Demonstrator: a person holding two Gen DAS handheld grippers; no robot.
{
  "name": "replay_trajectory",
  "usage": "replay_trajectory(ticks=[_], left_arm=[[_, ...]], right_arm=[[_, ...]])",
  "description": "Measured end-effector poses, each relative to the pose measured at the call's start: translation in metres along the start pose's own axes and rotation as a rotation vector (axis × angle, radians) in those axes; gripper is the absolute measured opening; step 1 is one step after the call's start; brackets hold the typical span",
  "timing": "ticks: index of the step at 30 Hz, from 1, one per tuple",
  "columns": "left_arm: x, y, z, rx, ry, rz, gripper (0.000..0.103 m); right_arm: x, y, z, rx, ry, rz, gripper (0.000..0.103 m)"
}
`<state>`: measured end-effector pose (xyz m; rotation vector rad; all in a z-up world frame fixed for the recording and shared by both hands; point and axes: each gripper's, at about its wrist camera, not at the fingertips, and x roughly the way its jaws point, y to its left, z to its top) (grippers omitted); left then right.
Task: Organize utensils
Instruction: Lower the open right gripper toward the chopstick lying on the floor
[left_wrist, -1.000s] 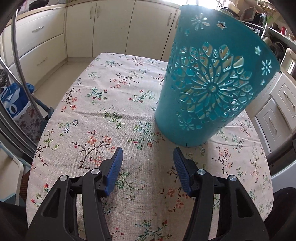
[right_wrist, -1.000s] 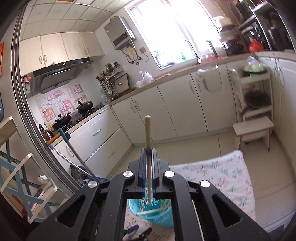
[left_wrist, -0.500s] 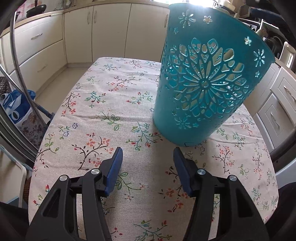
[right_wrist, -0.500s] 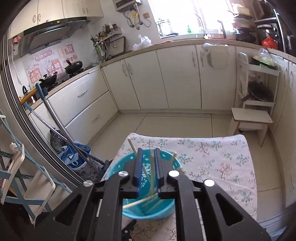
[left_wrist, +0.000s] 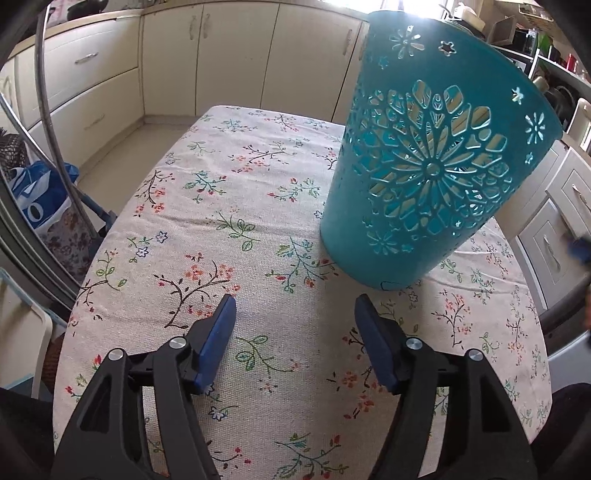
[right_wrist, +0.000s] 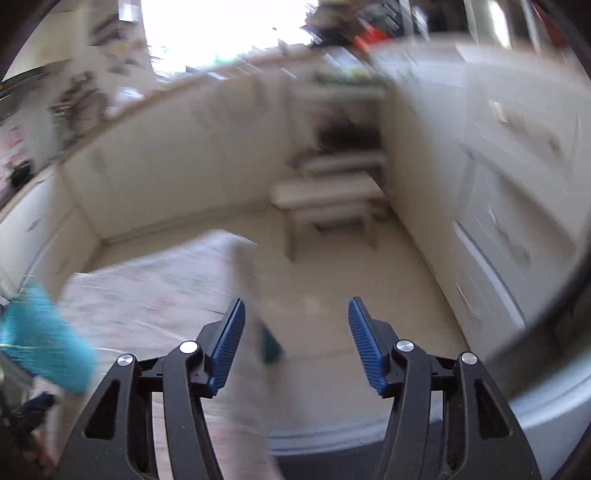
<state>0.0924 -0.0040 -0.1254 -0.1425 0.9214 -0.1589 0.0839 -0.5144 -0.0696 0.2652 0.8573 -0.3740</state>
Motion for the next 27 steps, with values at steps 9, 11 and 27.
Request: replay_trajectory(ticks=[9, 11, 27], left_arm=[[0.014, -0.020, 0.001, 0.074, 0.067, 0.212, 0.088], [0.015, -0.017, 0.002, 0.047, 0.079, 0.256, 0.095], [0.018, -0.012, 0.008, -0.006, 0.090, 0.326, 0.097]], right_arm=[[0.290, -0.034, -0.078, -0.361, 0.290, -0.207, 0.050], [0.335, -0.023, -0.092, -0.513, 0.333, -0.211, 0.050], [0.508, -0.009, -0.072, -0.863, 0.540, -0.063, 0.049]])
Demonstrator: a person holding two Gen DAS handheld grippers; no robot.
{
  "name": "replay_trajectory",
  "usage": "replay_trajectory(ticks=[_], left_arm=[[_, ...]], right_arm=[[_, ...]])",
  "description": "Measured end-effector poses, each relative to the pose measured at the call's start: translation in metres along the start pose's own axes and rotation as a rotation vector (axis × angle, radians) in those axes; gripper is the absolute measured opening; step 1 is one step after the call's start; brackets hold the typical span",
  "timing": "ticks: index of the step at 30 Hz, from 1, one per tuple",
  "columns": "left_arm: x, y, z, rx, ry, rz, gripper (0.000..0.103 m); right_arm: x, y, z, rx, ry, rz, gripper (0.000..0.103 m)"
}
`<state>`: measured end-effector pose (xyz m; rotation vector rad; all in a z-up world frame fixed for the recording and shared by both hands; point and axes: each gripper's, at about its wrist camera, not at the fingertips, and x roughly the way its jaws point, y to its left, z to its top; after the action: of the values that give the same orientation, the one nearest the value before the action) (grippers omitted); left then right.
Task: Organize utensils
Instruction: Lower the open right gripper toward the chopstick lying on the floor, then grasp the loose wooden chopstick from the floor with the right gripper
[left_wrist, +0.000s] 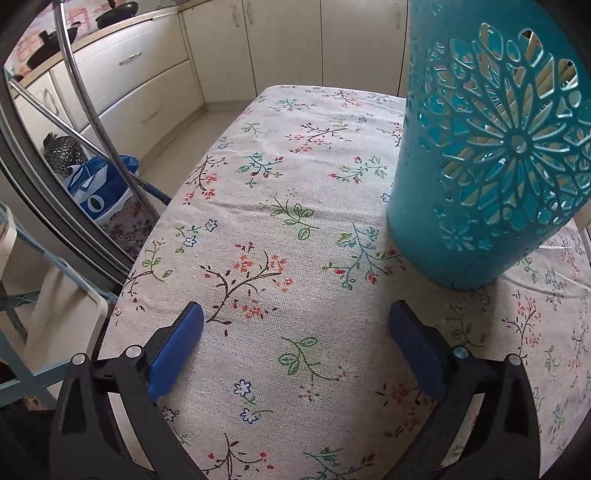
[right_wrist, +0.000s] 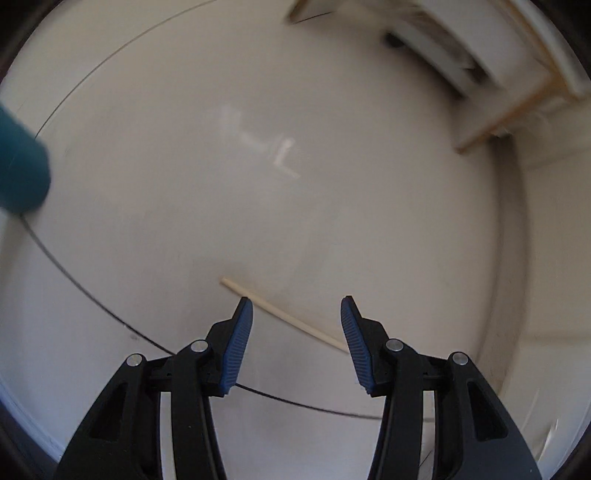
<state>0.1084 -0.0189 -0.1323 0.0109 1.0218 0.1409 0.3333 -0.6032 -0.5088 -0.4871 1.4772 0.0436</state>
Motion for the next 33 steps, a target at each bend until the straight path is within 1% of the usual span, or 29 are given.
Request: replay_trajectory(ticks=[1, 2, 4, 6, 7, 8, 9, 10, 12, 13, 15, 18, 19, 20, 21, 22, 23, 24, 25, 26, 28, 29, 30, 31, 32, 33], left_arm=[[0.003, 0.001, 0.001, -0.001, 0.002, 0.001, 0.097], [0.002, 0.001, 0.002, -0.002, 0.003, 0.001, 0.097], [0.004, 0.001, 0.002, -0.003, 0.005, 0.002, 0.097], [0.005, 0.000, 0.003, -0.005, 0.007, 0.003, 0.097], [0.006, 0.001, 0.004, -0.005, 0.008, 0.004, 0.097], [0.006, 0.001, 0.004, -0.004, 0.009, 0.006, 0.097], [0.006, 0.000, 0.004, -0.004, 0.009, 0.007, 0.097], [0.007, 0.001, 0.004, -0.004, 0.010, 0.007, 0.097], [0.007, 0.001, 0.005, -0.005, 0.010, 0.008, 0.097], [0.007, 0.001, 0.005, -0.006, 0.010, 0.008, 0.097], [0.007, 0.000, 0.005, -0.005, 0.010, 0.008, 0.097], [0.007, 0.001, 0.005, -0.006, 0.010, 0.007, 0.097], [0.007, 0.000, 0.005, -0.006, 0.010, 0.007, 0.097], [0.007, 0.000, 0.005, -0.006, 0.010, 0.006, 0.097], [0.008, 0.000, 0.005, -0.006, 0.010, 0.006, 0.097], [0.008, 0.000, 0.005, -0.007, 0.010, 0.006, 0.097], [0.008, 0.000, 0.005, -0.007, 0.011, 0.006, 0.097], [0.008, 0.000, 0.005, -0.007, 0.011, 0.006, 0.097], [0.008, 0.000, 0.005, -0.007, 0.011, 0.006, 0.097], [0.008, 0.000, 0.005, -0.007, 0.010, 0.006, 0.097], [0.008, 0.000, 0.005, -0.007, 0.010, 0.006, 0.097], [0.008, 0.001, 0.005, -0.006, 0.009, 0.007, 0.097], [0.008, 0.000, 0.005, -0.006, 0.009, 0.007, 0.097], [0.008, 0.001, 0.005, -0.005, 0.009, 0.007, 0.097], [0.008, 0.001, 0.004, -0.006, 0.008, 0.008, 0.097], [0.008, 0.001, 0.004, -0.005, 0.008, 0.008, 0.097]], right_arm=[[0.002, 0.004, 0.000, -0.050, 0.010, 0.026, 0.049], [0.004, 0.007, 0.000, -0.078, 0.014, 0.022, 0.049], [0.012, 0.009, 0.002, -0.093, 0.039, 0.043, 0.049], [0.017, 0.012, 0.005, -0.096, 0.051, 0.036, 0.050], [0.018, 0.010, 0.008, -0.075, 0.029, 0.044, 0.051], [0.020, 0.006, 0.010, -0.035, 0.024, 0.041, 0.057], [0.023, 0.000, 0.009, 0.021, 0.029, 0.057, 0.063], [0.026, -0.008, 0.007, 0.104, 0.044, 0.096, 0.063], [0.025, -0.007, 0.002, 0.185, 0.055, 0.129, 0.062], [0.023, 0.004, -0.005, 0.168, 0.055, 0.163, 0.061], [0.015, 0.034, -0.021, 0.089, 0.055, 0.203, 0.060], [0.003, 0.076, -0.059, -0.009, 0.081, 0.262, 0.059], [-0.001, 0.084, -0.071, -0.009, 0.089, 0.273, 0.059], [-0.006, 0.083, -0.083, 0.063, 0.085, 0.306, 0.059], [-0.012, 0.071, -0.092, 0.203, 0.068, 0.345, 0.059], [-0.018, 0.054, -0.101, 0.376, 0.046, 0.367, 0.060], [-0.023, 0.030, -0.110, 0.595, 0.022, 0.344, 0.069], [-0.026, 0.005, -0.118, 0.791, 0.000, 0.287, 0.078], [-0.025, -0.013, -0.123, 0.921, -0.006, 0.249, 0.079], [-0.017, -0.037, -0.126, 1.098, 0.013, 0.216, 0.079], [0.002, -0.067, -0.122, 1.325, 0.097, 0.140, 0.079], [0.013, -0.078, -0.116, 1.422, 0.142, 0.115, 0.079], [0.019, -0.084, -0.107, 1.473, 0.162, 0.090, 0.079], [0.022, -0.087, -0.095, 1.482, 0.168, 0.043, 0.079], [0.026, -0.085, -0.082, 1.444, 0.193, -0.005, 0.079], [0.032, -0.080, -0.068, 1.385, 0.246, -0.050, 0.079]])
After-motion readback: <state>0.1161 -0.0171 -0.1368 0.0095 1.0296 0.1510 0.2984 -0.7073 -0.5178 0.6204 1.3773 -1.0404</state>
